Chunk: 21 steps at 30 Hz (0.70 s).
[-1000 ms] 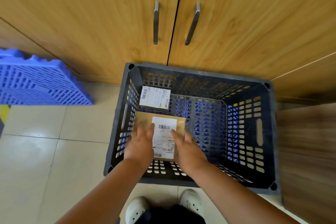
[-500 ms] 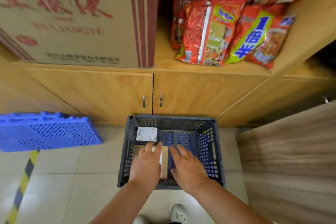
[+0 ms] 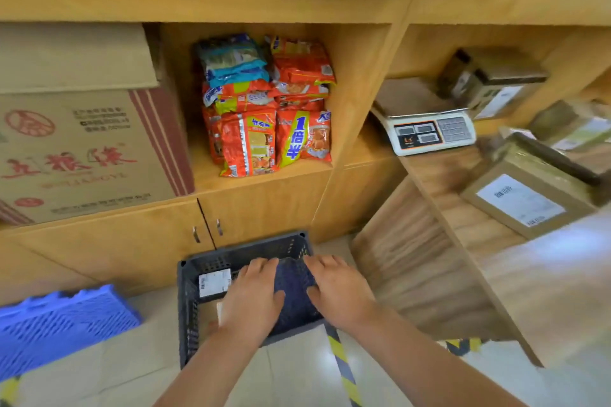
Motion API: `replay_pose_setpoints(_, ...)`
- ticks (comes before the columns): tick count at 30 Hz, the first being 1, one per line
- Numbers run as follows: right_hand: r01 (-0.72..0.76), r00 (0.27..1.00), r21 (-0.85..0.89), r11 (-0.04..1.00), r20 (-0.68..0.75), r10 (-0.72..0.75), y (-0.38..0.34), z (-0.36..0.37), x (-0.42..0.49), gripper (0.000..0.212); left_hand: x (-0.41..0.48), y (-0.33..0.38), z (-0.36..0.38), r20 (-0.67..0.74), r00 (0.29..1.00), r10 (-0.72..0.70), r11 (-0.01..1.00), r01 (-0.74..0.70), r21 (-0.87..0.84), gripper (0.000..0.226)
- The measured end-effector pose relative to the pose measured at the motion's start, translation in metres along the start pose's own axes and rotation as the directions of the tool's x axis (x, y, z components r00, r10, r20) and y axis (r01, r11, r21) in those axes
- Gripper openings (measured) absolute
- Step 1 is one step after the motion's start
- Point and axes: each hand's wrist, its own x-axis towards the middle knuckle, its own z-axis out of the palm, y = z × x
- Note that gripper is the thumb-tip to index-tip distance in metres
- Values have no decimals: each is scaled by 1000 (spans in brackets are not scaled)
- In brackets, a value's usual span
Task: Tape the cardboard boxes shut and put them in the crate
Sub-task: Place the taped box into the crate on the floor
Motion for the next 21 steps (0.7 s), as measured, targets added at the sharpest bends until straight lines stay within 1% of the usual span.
replay_pose_setpoints(3,-71,996,46,996,-51,73,25,-21,-28,49,-7,32,-2,20,1000,20,999,-19,-44,56)
replay_pose_setpoints(7,-155,982,126,980,-88,167,63,-42,-59,44,-12,82,0,32,998,47,998,-45,-52,53)
replay_pose_setpoints(11,-178,967,197,964,-145,208,113,-58,-98,49,-14,145,10,44,996,81,996,-79,-32,51)
replay_pose_setpoints(14,-180,965,233,956,-146,218,163,-67,-136,48,-18,201,29,40,995,89,995,-87,-53,50)
replay_pose_setpoints(17,-217,951,249,944,-165,262,219,-75,-177,42,-26,263,57,42,995,87,988,-81,-132,48)
replay_pose_setpoints(19,-262,941,234,936,-153,301,258,-80,-203,35,-31,307,78,36,996,87,974,-77,-214,45)
replay_pose_setpoints(21,-287,934,230,930,-148,325,296,-84,-226,34,-34,348,99,26,994,102,964,-92,-249,43)
